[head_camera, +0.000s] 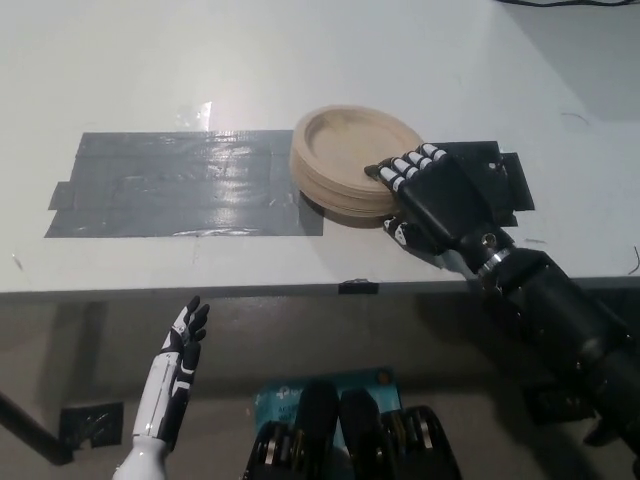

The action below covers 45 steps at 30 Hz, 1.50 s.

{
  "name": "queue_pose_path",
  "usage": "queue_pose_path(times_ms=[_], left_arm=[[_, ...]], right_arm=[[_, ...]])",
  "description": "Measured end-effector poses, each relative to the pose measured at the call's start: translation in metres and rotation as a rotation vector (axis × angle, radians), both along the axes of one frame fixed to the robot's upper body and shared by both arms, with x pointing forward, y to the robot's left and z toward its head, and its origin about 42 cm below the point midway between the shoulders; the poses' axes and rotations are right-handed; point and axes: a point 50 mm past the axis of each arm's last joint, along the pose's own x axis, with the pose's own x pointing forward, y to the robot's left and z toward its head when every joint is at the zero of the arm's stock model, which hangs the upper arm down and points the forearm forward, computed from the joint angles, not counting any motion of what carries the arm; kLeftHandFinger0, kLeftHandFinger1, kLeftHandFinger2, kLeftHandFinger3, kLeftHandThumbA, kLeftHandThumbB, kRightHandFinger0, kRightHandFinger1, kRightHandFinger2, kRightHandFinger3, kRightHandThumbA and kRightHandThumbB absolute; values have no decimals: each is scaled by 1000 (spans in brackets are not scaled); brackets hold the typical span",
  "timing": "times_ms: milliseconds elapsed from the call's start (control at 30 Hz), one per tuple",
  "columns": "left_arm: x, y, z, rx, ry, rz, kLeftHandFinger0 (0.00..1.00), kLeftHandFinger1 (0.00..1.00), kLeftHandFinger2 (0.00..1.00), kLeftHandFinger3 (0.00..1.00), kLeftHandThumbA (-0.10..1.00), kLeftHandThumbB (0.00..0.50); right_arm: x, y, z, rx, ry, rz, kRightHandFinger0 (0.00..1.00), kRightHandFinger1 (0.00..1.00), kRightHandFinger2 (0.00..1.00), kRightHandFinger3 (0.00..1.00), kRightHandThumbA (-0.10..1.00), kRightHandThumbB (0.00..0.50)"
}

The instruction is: A stack of plates is kept in the middle of the desk close to the robot and the robot grabs the stack with its right hand, picks it up and hands it to a person.

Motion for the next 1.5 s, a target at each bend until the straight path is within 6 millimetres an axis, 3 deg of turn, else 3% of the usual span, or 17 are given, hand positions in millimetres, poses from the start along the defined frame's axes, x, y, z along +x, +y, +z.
queue_pose_path(times_ms=[33,67,100,133,200,267,333,467,533,567,700,767,867,1033,1300,1467,1500], left_arm=[[0,0,0,0,-1,0,1000,1000,1000,1000,1000,293],[1,0,0,0,-2,0,1000,1000,1000,1000,1000,295],[1,0,1,0,-3,-1,1000,1000,1000,1000,1000,293],[1,0,1,0,-3,-1,1000,1000,1000,1000,1000,291],[3,-1,2,0,-8,-2,1000,1000,1000,1000,1000,290],[5,-1,3,0,-12,-3,1000,1000,1000,1000,1000,294],[5,-1,4,2,-14,-3,1000,1000,1000,1000,1000,292],[6,-1,4,3,-15,-5,1000,1000,1000,1000,1000,296],[6,-1,5,3,-16,-5,1000,1000,1000,1000,1000,290],[6,-1,5,4,-17,-5,1000,1000,1000,1000,1000,285],[8,-1,6,4,-22,-6,1000,1000,1000,1000,1000,278],[9,-2,7,4,-24,-7,1000,1000,1000,1000,1000,276],[9,-2,7,6,-25,-8,1000,1000,1000,1000,1000,269],[9,-2,7,6,-25,-8,1000,1000,1000,1000,1000,280],[9,-2,7,7,-25,-8,1000,1000,1000,1000,1000,269],[9,-2,7,9,-24,-9,1000,1000,1000,1000,1000,270],[8,-2,7,9,-24,-9,1000,1000,1000,1000,1000,279]], right_arm=[[-1,-1,0,7,-9,5,0,3,490,406,-100,266],[-2,-3,-1,18,-22,11,0,0,442,519,-100,281],[-3,-4,0,30,-38,18,0,0,414,491,-100,293],[-4,-5,1,37,-48,23,0,0,387,339,-100,294],[-8,-9,6,62,-86,47,0,0,405,293,-100,294],[-14,-13,12,94,-126,69,0,0,400,343,-100,282],[-18,-16,20,123,-161,89,0,0,356,495,-100,303],[-26,-21,47,174,-255,129,0,0,327,446,-100,316],[-31,-22,62,198,-303,149,0,0,293,510,-100,328],[-32,-21,68,207,-319,157,0,0,225,481,-100,313],[-39,-13,86,237,-370,200,0,0,263,68,-100,300],[-39,-10,85,240,-365,204,0,1,292,210,-100,303],[-37,-8,76,234,-333,199,0,0,312,279,-100,315],[-30,-9,57,199,-260,173,0,0,211,470,-100,363],[-8,-1,26,77,-133,134,0,0,209,307,-100,324],[3,9,29,61,-122,125,0,0,471,91,-100,283],[5,11,31,61,-123,124,0,0,473,112,-100,284]])
